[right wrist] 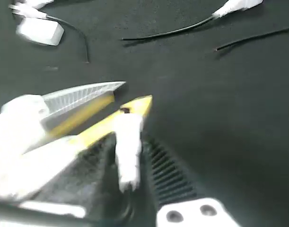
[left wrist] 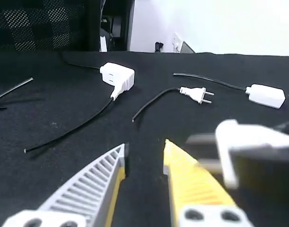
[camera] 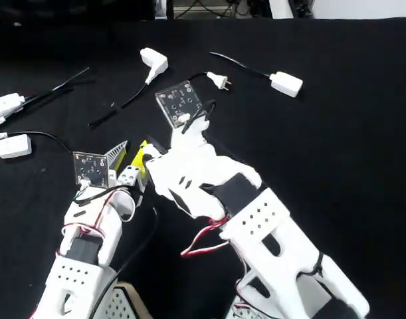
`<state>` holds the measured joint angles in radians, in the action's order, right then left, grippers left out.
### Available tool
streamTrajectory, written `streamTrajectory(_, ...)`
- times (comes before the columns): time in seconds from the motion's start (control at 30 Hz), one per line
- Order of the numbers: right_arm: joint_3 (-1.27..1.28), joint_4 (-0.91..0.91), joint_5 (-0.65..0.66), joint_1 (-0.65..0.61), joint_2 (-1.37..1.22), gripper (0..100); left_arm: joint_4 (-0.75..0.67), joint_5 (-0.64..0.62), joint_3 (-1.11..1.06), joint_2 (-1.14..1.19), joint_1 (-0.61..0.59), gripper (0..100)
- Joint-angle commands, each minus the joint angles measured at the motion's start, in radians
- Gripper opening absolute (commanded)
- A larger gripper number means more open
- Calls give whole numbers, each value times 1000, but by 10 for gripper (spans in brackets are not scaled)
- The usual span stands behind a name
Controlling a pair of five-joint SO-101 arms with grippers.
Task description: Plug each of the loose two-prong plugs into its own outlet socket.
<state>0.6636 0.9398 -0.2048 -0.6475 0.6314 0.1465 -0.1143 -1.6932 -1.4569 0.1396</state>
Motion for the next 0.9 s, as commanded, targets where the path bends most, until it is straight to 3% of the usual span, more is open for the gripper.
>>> streamTrajectory(0.0, -68, 15, -52, 63, -8, 11, 46, 5, -16, -81, -25, 145)
streamTrajectory(0.43, -314, 350, -57, 114, -67, 11, 84, 3, -16, -97, -240, 145)
streamTrajectory(0.7, -479, 500, 229, 98, -394, 11, 235, 5, -16, -100, -381, 145)
streamTrajectory(0.87, -591, 485, 222, 106, -558, 11, 226, 2, -16, -103, -380, 145)
